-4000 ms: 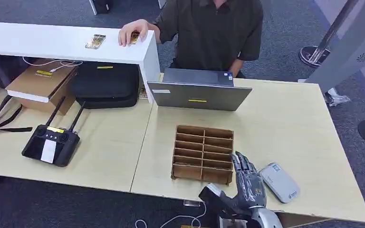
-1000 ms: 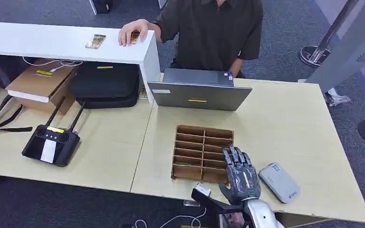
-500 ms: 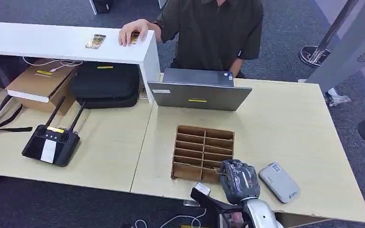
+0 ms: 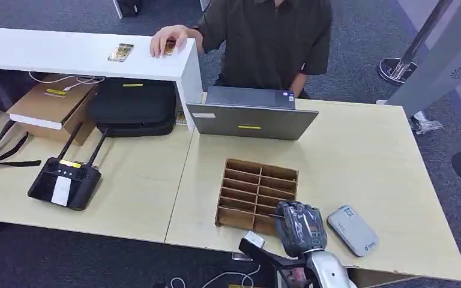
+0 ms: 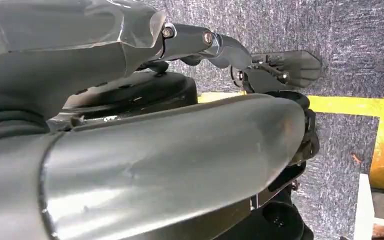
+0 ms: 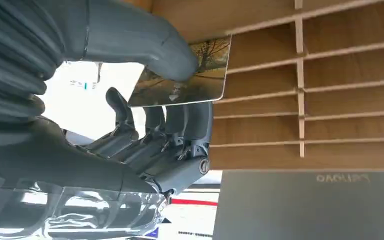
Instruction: Pass the card to the sensor for recognition and then transmit it.
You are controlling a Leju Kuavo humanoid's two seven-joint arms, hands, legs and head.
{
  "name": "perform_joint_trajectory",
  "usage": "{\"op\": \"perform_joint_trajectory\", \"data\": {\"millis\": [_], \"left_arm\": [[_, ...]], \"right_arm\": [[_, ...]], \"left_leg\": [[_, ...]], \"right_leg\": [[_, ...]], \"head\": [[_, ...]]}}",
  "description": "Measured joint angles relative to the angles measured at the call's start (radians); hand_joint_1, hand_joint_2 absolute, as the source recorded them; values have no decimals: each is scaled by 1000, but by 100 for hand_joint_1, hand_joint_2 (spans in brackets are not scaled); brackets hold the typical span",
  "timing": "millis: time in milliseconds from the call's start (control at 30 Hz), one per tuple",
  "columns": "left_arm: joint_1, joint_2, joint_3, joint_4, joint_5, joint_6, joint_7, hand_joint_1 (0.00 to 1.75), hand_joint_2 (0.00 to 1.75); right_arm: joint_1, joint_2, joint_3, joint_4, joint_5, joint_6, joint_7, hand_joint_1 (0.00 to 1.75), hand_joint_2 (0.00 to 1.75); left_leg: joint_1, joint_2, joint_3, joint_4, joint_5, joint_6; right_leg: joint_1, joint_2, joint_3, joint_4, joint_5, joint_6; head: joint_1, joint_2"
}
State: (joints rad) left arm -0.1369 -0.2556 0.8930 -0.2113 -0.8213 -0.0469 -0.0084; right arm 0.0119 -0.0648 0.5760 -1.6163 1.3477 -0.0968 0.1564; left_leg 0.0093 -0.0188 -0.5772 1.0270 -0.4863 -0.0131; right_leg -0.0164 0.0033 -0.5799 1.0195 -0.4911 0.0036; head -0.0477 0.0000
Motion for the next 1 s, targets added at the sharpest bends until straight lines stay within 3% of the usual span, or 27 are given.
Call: {"op": "perform_joint_trajectory", "data": {"millis": [133,200,500,633,767,1000], "left_arm": [[5,0,0,0,8,3,-15,0,0],[10,-1,-2,0,12,7,-32,0,0],[12,-3,-18,0,18,23,-38,0,0],[12,-4,-18,0,29,27,-30,0,0],[13,-5,-18,0,30,31,-26,0,0],[8,1,-38,0,6,10,15,0,0]], "right_arm": [[0,2,-9,-27,20,-110,-3,175,175],[2,2,-28,-67,32,-218,-9,175,175],[54,-12,-152,-278,73,-563,-52,175,175],[103,-11,-213,-376,73,-586,-121,175,175],[138,-4,-259,-436,68,-587,-150,175,175],[142,-3,-290,-442,-55,-587,-235,175,175]], "left_leg": [[0,0,0,0,0,0],[0,0,0,0,0,0],[-1,0,0,0,0,0],[-1,0,0,0,0,0],[0,0,0,0,0,0],[0,0,0,0,0,0]], "right_leg": [[0,0,0,0,0,0],[0,0,0,0,0,0],[0,0,0,0,0,0],[0,0,0,0,0,0],[0,0,0,0,0,0],[0,0,1,0,0,0]], "head": [[0,0],[0,0],[0,0],[0,0],[0,0],[0,0]]}}
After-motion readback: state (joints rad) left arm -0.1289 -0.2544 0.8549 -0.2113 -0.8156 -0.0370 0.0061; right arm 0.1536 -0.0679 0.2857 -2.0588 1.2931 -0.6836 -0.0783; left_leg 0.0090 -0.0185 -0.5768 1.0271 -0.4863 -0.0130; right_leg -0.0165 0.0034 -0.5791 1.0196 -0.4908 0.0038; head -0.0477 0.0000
